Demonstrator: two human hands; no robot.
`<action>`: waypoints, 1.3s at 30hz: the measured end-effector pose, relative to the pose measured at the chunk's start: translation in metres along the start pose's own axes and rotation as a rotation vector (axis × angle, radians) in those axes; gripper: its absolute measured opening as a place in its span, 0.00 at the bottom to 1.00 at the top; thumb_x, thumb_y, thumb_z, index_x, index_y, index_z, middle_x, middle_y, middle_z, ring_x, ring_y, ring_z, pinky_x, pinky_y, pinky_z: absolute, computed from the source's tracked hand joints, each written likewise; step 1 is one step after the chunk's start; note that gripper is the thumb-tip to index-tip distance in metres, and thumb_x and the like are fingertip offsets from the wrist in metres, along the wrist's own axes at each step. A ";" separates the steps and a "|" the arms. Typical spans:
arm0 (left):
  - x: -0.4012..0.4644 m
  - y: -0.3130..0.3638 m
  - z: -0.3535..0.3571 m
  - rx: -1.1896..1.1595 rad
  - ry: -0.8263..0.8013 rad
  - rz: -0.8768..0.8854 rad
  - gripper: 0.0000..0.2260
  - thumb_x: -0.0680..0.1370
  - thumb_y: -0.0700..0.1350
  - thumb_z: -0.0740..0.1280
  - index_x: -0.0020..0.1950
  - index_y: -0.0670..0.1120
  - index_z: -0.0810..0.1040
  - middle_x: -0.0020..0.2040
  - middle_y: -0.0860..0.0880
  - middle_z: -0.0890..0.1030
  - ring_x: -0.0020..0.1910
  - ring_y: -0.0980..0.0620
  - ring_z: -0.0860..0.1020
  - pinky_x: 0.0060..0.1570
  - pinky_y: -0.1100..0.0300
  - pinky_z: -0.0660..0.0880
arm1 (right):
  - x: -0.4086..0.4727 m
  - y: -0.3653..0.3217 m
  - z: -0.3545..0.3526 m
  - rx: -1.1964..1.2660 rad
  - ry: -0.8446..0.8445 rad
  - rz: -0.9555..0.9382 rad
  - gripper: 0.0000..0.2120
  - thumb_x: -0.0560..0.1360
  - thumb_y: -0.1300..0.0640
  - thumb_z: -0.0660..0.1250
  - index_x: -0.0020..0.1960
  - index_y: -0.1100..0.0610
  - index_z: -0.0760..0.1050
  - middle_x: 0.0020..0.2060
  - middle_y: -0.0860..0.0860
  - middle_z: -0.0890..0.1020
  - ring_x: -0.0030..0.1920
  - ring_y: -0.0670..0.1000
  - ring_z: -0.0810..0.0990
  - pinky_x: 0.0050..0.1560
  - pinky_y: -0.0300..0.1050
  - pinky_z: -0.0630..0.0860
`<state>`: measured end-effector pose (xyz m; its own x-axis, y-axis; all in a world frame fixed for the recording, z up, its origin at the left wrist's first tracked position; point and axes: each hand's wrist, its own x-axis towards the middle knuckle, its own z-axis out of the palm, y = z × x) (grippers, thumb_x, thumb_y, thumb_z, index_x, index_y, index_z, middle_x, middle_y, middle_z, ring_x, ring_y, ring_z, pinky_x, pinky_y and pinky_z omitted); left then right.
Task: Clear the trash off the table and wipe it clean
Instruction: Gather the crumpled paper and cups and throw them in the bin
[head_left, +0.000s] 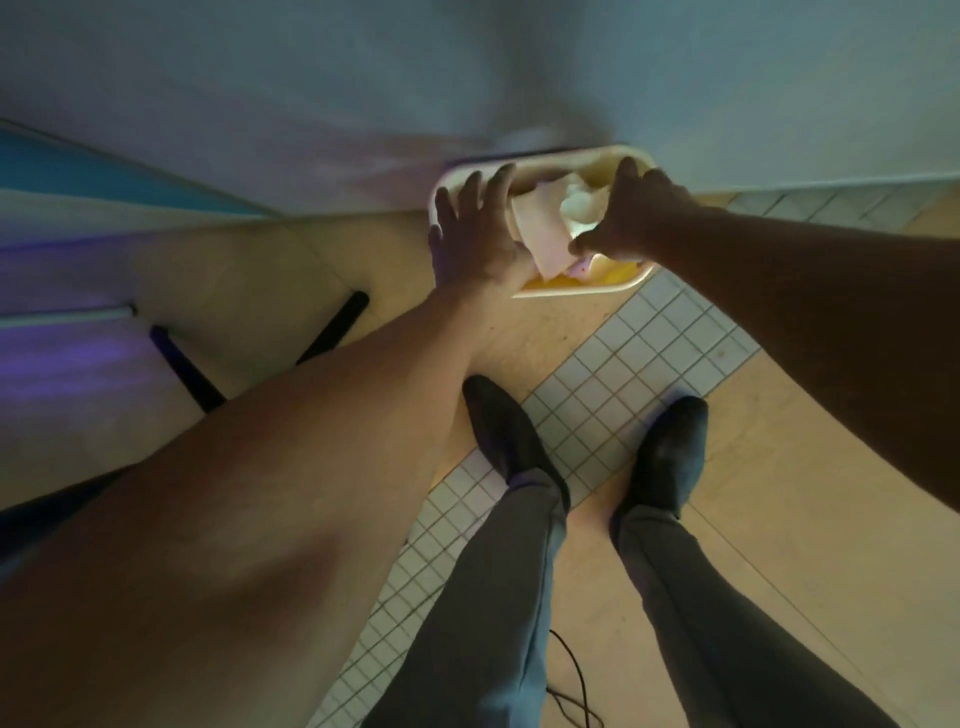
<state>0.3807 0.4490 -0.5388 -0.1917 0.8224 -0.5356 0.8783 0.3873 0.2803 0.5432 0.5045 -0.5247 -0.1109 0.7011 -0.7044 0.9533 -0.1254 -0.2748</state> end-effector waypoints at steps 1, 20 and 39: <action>-0.009 0.006 -0.011 -0.029 -0.002 -0.005 0.38 0.76 0.46 0.67 0.82 0.57 0.53 0.83 0.49 0.55 0.81 0.39 0.49 0.76 0.42 0.60 | -0.009 -0.002 -0.011 0.011 -0.012 -0.013 0.47 0.69 0.45 0.77 0.77 0.60 0.57 0.69 0.63 0.71 0.64 0.65 0.75 0.47 0.51 0.74; -0.258 0.122 -0.242 -0.433 0.158 0.060 0.31 0.78 0.45 0.68 0.79 0.50 0.62 0.78 0.48 0.66 0.78 0.46 0.60 0.74 0.45 0.65 | -0.313 -0.041 -0.210 0.215 -0.017 -0.218 0.30 0.76 0.46 0.70 0.75 0.50 0.66 0.63 0.55 0.77 0.63 0.55 0.76 0.58 0.47 0.69; -0.460 0.029 -0.353 -0.721 0.586 -0.212 0.22 0.79 0.45 0.70 0.71 0.57 0.71 0.73 0.51 0.70 0.71 0.50 0.71 0.64 0.43 0.76 | -0.466 -0.183 -0.231 0.166 -0.044 -0.597 0.25 0.75 0.48 0.73 0.70 0.48 0.73 0.60 0.50 0.79 0.48 0.48 0.81 0.53 0.43 0.73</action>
<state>0.3401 0.2286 -0.0031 -0.6767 0.7079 -0.2024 0.3560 0.5553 0.7516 0.4850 0.3630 0.0046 -0.6263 0.6547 -0.4232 0.6674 0.1697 -0.7251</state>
